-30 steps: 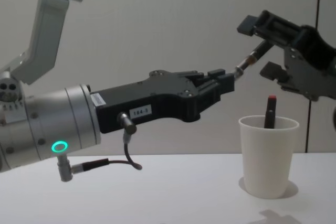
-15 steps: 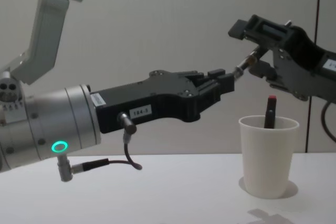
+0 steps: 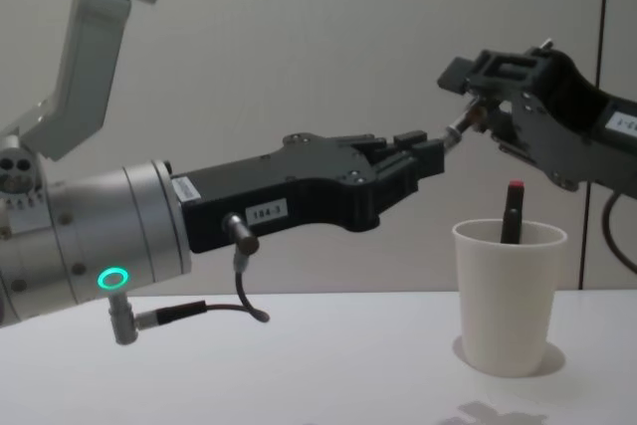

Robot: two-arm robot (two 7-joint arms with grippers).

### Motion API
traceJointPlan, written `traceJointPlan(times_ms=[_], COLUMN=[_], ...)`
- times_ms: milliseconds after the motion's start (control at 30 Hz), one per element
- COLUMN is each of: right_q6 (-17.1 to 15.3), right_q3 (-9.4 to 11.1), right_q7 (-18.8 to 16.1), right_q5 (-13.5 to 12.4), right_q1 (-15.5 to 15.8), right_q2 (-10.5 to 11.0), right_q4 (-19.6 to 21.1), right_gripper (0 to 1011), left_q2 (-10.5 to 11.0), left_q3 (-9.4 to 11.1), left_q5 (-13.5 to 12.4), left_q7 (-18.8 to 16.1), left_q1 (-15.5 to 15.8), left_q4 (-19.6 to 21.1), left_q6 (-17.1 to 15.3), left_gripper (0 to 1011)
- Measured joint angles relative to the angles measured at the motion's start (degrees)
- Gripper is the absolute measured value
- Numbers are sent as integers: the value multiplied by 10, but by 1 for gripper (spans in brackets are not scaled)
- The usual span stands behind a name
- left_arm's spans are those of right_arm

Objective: Place the pen into the pen holder.

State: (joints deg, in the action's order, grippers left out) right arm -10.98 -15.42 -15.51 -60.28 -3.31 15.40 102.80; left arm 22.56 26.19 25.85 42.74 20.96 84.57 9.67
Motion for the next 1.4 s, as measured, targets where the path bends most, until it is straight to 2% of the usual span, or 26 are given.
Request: traceJointPlan(times_ms=[300, 733, 1000, 1100, 1133, 1167, 1333, 1400], right_q6=[0, 0, 0, 0, 0, 0, 0, 0], right_q3=[-1, -1, -1, -1, -1, -1, -1, -1], right_q7=[0, 0, 0, 0, 0, 0, 0, 0], right_q5=[0, 1, 1, 1, 1, 1, 1, 1], right_q1=[-1, -1, -2, -2, -2, -2, -2, -2], right_q2=[-1, -1, -1, -1, -1, -1, -1, -1], right_q4=[-1, -1, -1, -1, -1, -1, -1, -1], right_gripper=[134, 131, 131, 132, 131, 131, 132, 131], left_q2=[0, 0, 0, 0, 0, 0, 0, 0], left_q3=[0, 0, 0, 0, 0, 0, 0, 0], left_q5=[0, 0, 0, 0, 0, 0, 0, 0], left_q7=[0, 0, 0, 0, 0, 0, 0, 0], left_q1=[0, 0, 0, 0, 0, 0, 0, 0], left_q4=[0, 0, 0, 0, 0, 0, 0, 0], left_q6=[0, 0, 0, 0, 0, 0, 0, 0], left_gripper=[125, 128, 349, 464, 464, 535, 666, 751])
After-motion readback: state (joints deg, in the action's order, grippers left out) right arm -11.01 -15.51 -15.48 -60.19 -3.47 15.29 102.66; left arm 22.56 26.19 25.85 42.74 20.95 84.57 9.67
